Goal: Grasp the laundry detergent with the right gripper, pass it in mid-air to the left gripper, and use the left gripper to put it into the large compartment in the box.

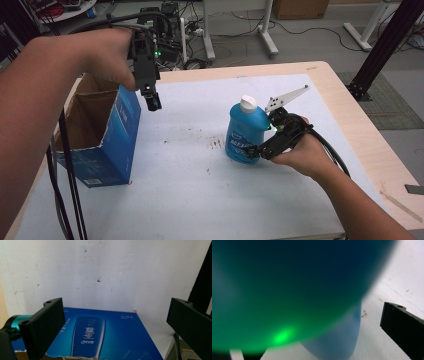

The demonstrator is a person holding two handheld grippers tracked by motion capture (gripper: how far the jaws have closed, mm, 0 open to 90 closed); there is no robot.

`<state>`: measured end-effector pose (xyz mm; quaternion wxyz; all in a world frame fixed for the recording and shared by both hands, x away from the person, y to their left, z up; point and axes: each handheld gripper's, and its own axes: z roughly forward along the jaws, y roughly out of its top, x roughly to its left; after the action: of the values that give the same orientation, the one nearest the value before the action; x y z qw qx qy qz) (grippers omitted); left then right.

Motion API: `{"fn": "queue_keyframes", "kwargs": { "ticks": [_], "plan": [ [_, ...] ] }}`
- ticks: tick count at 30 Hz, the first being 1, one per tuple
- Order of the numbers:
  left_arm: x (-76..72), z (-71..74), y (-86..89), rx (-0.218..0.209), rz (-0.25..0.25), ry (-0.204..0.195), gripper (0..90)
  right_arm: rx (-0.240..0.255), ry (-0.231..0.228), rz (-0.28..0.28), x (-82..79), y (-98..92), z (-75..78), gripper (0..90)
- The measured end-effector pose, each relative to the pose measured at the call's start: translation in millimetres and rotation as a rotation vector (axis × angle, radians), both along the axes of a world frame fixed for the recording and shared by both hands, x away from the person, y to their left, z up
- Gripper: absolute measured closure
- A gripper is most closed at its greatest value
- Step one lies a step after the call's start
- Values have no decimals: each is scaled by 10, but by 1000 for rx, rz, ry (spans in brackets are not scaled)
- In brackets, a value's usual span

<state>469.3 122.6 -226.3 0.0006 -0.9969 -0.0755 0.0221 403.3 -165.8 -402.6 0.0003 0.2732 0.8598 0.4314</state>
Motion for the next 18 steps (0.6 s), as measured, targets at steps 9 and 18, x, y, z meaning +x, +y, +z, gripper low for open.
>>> {"fn": "queue_keyframes", "kwargs": {
  "ticks": [9,18],
  "plan": [
    [-7,20,48,-1,8,-2,17,58,-32,-31,-9,29,-35,24],
    [-2,17,59,-1,9,-4,17,85,-56,-38,-20,44,-56,53]
  ]
}}
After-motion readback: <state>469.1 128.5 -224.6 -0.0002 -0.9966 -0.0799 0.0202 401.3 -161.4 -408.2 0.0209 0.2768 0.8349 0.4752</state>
